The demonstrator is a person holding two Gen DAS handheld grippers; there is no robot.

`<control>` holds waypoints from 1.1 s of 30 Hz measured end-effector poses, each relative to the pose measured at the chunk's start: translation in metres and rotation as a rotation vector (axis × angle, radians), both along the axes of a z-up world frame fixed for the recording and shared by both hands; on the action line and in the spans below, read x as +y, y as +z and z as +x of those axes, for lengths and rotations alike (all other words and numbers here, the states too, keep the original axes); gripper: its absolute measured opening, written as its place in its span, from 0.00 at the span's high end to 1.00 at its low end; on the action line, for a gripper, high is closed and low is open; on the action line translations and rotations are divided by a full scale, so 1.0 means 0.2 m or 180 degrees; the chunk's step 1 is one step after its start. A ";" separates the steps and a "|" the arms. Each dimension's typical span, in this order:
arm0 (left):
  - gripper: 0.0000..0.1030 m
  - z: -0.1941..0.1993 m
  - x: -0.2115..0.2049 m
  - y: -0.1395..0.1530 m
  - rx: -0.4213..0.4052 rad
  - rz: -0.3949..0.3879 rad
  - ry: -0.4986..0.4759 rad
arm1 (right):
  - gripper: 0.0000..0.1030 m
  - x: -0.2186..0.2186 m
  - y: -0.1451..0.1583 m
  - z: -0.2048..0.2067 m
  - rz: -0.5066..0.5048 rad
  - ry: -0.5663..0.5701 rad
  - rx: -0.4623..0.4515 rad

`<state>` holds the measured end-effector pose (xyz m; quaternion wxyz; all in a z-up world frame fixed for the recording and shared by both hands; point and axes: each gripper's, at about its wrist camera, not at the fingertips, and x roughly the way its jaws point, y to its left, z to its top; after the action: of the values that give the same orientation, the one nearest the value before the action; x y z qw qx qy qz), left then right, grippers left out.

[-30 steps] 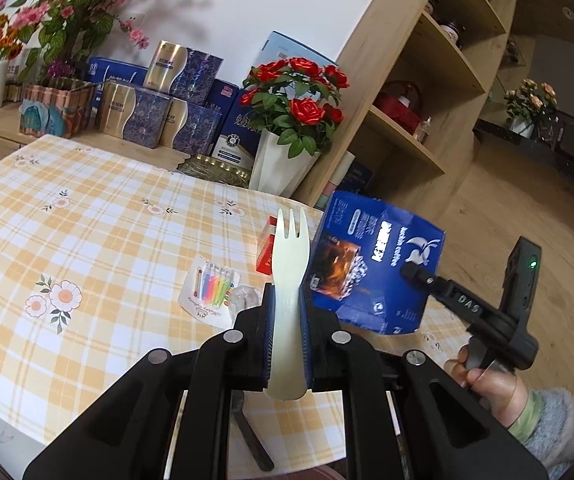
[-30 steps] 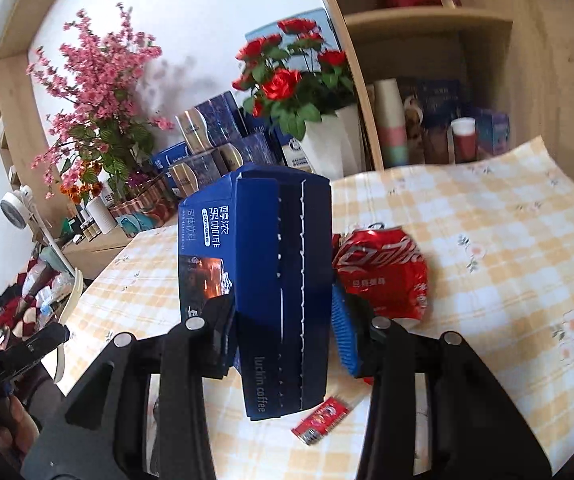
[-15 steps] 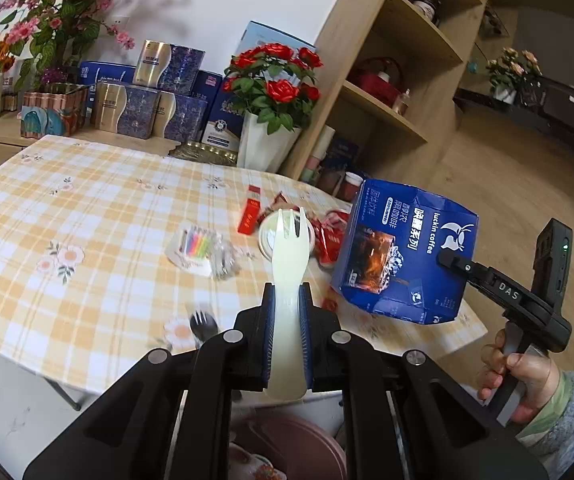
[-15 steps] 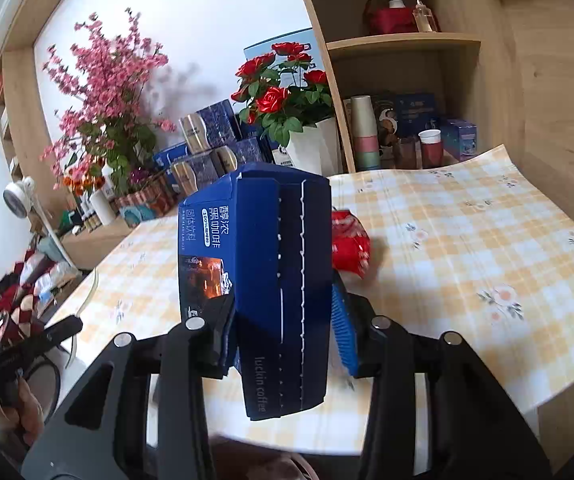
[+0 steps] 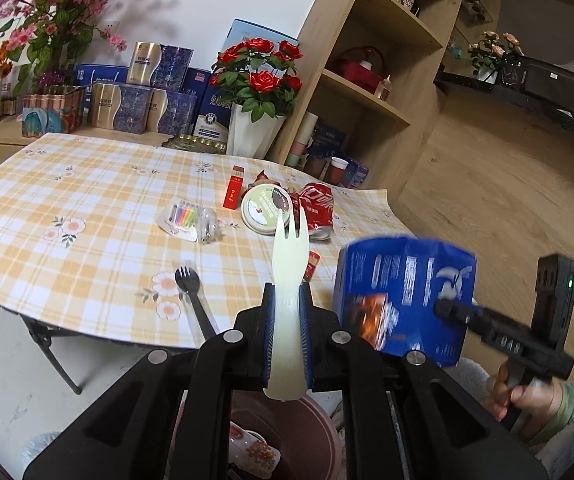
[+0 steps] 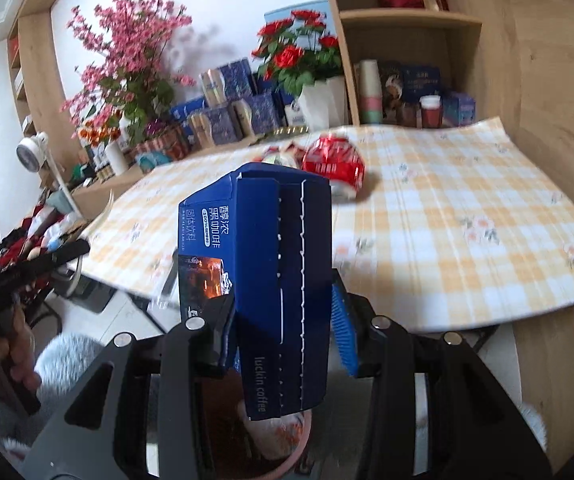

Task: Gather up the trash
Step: 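Carry the blue box over the bin and open the right tool to drop it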

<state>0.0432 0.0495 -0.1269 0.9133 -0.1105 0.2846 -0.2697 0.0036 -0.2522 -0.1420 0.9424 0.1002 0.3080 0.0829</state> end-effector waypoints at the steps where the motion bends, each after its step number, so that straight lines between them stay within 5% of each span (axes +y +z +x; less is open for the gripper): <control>1: 0.89 -0.01 0.00 0.00 0.0003 -0.0001 0.0003 | 0.60 0.01 -0.03 -0.02 0.0002 0.0035 0.0050; 24: 0.89 -0.10 0.06 -0.18 0.0077 0.0246 0.0150 | 0.60 0.37 -0.60 0.07 -0.0201 0.0807 0.1319; 33: 0.89 -0.07 0.01 -0.24 0.0207 0.0349 0.0060 | 0.59 0.45 -0.87 0.20 -0.0197 0.0776 0.1793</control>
<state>0.0301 0.0507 -0.1747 0.9107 -0.0717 0.3274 -0.2413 0.0434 -0.1622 -0.3159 0.8057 0.0528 0.5692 0.1549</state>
